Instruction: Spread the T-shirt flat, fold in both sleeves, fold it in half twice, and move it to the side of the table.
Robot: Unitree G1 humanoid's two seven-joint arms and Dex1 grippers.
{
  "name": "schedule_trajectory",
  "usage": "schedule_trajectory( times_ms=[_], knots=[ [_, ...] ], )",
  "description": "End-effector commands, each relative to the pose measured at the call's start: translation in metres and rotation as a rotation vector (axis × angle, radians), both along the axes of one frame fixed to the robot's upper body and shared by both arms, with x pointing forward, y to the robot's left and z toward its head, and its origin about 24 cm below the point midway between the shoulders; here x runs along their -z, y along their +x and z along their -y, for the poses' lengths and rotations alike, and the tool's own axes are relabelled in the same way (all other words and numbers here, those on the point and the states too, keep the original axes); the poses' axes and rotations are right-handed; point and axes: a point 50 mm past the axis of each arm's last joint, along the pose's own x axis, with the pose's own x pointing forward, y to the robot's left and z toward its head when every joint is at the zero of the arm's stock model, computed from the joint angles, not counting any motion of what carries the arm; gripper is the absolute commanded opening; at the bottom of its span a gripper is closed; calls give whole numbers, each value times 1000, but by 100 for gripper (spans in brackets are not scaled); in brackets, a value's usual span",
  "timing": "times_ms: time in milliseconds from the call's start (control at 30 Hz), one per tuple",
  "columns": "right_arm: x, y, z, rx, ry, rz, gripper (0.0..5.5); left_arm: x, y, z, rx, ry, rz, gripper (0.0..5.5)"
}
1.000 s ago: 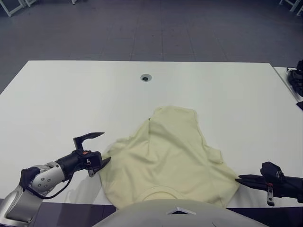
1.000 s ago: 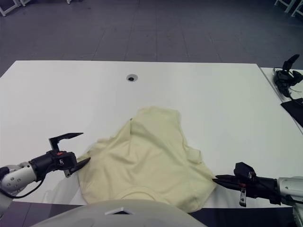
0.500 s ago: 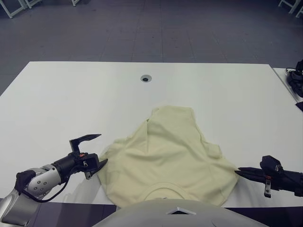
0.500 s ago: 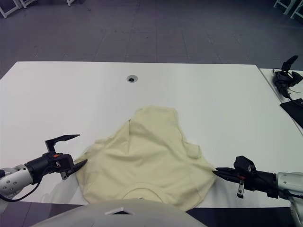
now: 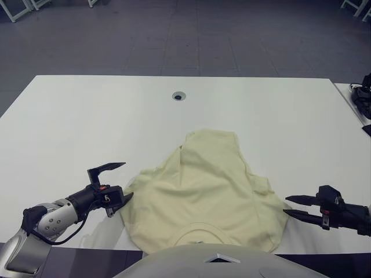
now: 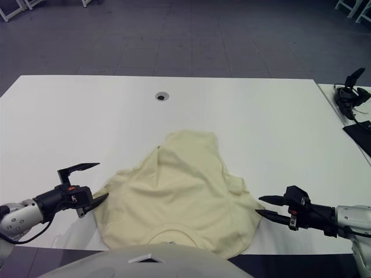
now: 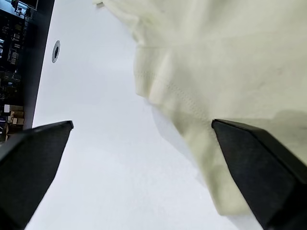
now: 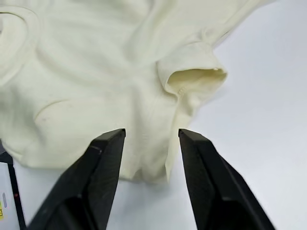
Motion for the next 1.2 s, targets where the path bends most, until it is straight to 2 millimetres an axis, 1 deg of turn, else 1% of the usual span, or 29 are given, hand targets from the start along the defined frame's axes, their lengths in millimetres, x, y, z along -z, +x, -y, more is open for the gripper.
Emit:
schedule_trajectory(
  times_ms=[33, 133, 233, 300, 367, 467, 533, 600, 667, 800, 867, 967, 1067, 1200],
  knots=[
    [-13, 6, -1, -9, 19, 26, 278, -3, 0, 1, 7, -23, -15, 540],
    [-20, 12, -3, 12, 66, 59, 318, -5, -4, -1, 14, -25, -44, 540],
    [-24, 16, -3, 41, 88, 92, 360, -11, -6, -3, 21, -34, -52, 540],
    [-27, 20, -3, 67, 112, 119, 392, -18, -6, -4, 18, -49, -35, 540],
    [-28, 28, -6, 88, 126, 160, 425, -29, -1, -5, -4, -75, 15, 540],
    [-29, 35, -12, 109, 162, 194, 474, -45, 5, -2, -17, -159, 50, 540],
    [-30, 43, -17, 135, 202, 225, 505, -56, 8, 3, -16, -250, 54, 540],
    [-32, 54, -24, 160, 248, 264, 534, -64, 17, 12, -16, -366, 52, 540],
    [-30, 68, -33, 188, 272, 297, 539, -62, 29, 22, -4, -449, 15, 540],
    [-19, 97, -52, 232, 274, 329, 539, -41, 66, 42, -18, -528, -62, 540],
    [-10, 115, -56, 288, 234, 346, 539, -30, 84, 49, -52, -560, -109, 540],
    [3, 134, -60, 354, 196, 337, 539, -18, 102, 60, -64, -571, -182, 540],
    [9, 148, -64, 407, 195, 325, 539, -12, 112, 69, -65, -592, -242, 540],
    [11, 157, -76, 424, 240, 307, 539, -8, 114, 78, -57, -651, -329, 540]
  ],
)
